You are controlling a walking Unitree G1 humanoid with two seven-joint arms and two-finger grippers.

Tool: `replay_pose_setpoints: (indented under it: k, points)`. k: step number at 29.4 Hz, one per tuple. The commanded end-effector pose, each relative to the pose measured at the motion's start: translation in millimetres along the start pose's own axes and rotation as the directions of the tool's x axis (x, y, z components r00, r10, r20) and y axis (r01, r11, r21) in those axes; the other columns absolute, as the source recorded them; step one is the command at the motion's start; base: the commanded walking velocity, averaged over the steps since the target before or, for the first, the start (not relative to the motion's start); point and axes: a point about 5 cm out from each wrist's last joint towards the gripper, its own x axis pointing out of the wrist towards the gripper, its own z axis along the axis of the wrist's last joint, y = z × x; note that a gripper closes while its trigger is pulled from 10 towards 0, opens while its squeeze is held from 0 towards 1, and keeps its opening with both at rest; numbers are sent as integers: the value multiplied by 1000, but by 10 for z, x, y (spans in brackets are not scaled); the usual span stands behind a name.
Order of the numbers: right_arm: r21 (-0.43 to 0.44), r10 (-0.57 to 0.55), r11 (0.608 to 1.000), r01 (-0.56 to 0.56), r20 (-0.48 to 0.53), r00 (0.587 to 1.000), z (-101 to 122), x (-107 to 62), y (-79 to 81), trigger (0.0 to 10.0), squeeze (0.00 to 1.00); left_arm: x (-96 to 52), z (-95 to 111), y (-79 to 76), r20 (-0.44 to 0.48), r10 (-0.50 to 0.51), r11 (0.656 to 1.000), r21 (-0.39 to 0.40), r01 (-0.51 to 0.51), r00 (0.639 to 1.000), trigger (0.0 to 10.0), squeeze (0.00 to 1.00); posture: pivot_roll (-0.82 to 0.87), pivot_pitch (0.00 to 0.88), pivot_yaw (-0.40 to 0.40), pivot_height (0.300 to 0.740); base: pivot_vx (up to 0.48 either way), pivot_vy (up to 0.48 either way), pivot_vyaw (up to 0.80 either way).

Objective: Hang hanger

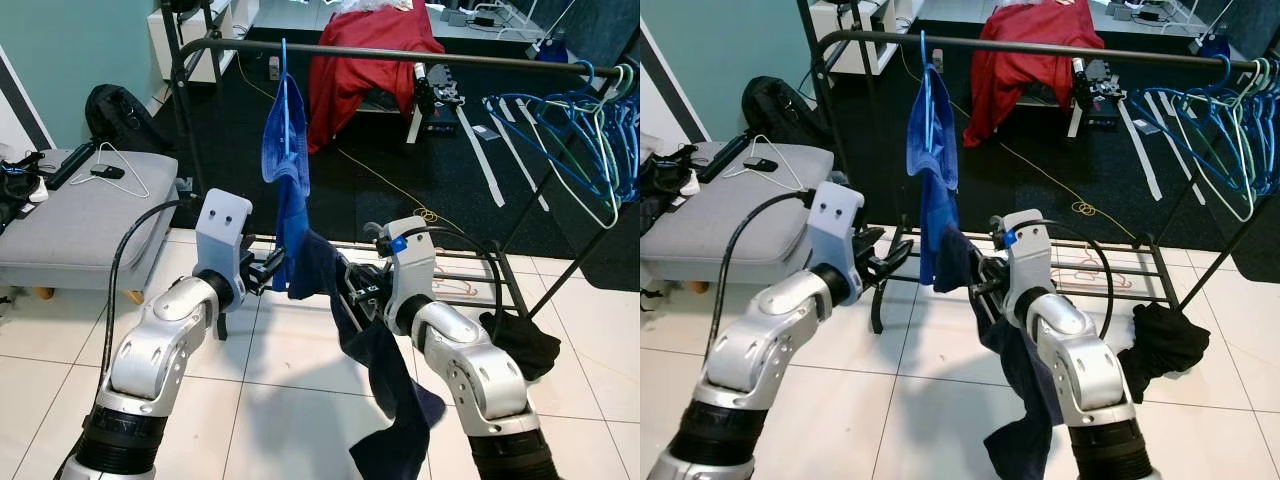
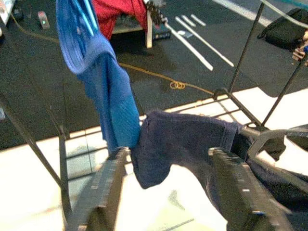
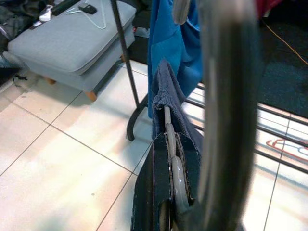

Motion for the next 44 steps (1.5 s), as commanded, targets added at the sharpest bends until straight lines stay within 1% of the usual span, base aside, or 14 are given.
replay_pose_setpoints:
  k: [1,4,8,9,12,15,18,19,20,21,29,35,36,44]
  points:
    - [5,38,999,-38,16,999,56,0,51,10000,0,13,-136,-65,-45,-13,1000,2,13,999,10000,1000,-26,168,-4,740,0,0,0]
    - [2,55,998,-56,32,998,138,13,71,10000,0,59,-244,-112,-87,-13,998,54,18,996,10000,1000,-26,170,-8,740,0,0,0]
    - [1,65,998,-65,41,997,179,25,86,10000,0,89,-293,-136,-105,-14,997,69,21,994,10000,1000,-30,167,-8,740,0,0,0]
    - [5,80,997,-81,53,995,239,39,114,10000,0,146,-343,-158,-128,-7,997,70,16,992,10000,1000,-34,171,-7,740,0,0,0]
    - [16,110,994,-112,67,992,329,57,168,10000,0,248,-388,-181,-149,9,999,40,-3,989,10000,1000,-35,178,-4,740,0,0,0]
    - [16,110,994,-112,67,992,329,57,168,10000,0,248,-388,-181,-149,9,999,40,-3,989,10000,1000,-35,178,-4,740,0,0,0]
    - [17,151,988,-152,71,986,394,69,237,10000,0,353,-398,-131,-144,52,998,-28,-57,988,10000,1000,-44,186,-3,740,0,0,0]
    - [9,163,986,-164,68,984,420,78,271,10000,0,396,-390,-72,-139,83,995,-50,-90,987,10000,612,-52,194,-2,740,0,0,0]
    - [0,169,986,-169,65,983,442,86,298,10000,0,426,-379,-20,-134,111,991,-59,-120,985,10000,122,-54,194,-1,740,0,0,0]
    - [-9,166,986,-166,62,984,460,93,314,10000,0,445,-369,17,-131,127,989,-59,-136,983,10000,0,-56,196,2,740,0,0,0]
    - [-17,141,990,-140,43,989,489,91,355,10000,0,476,-321,83,-113,166,982,-70,-174,980,10000,0,-70,211,16,740,0,0,0]
    - [-3,131,991,-131,30,991,530,78,403,10000,0,517,-389,60,-137,162,986,-14,-165,977,10000,0,-75,215,18,740,0,0,0]
    - [-4,137,991,-137,29,990,541,77,412,10000,0,529,-403,62,-140,167,985,-20,-171,976,0,0,-74,214,9,740,0,0,0]
    - [-3,153,988,-153,23,988,570,78,428,10000,0,552,-457,83,-145,175,981,-56,-185,974,0,0,-74,218,4,740,0,0,0]
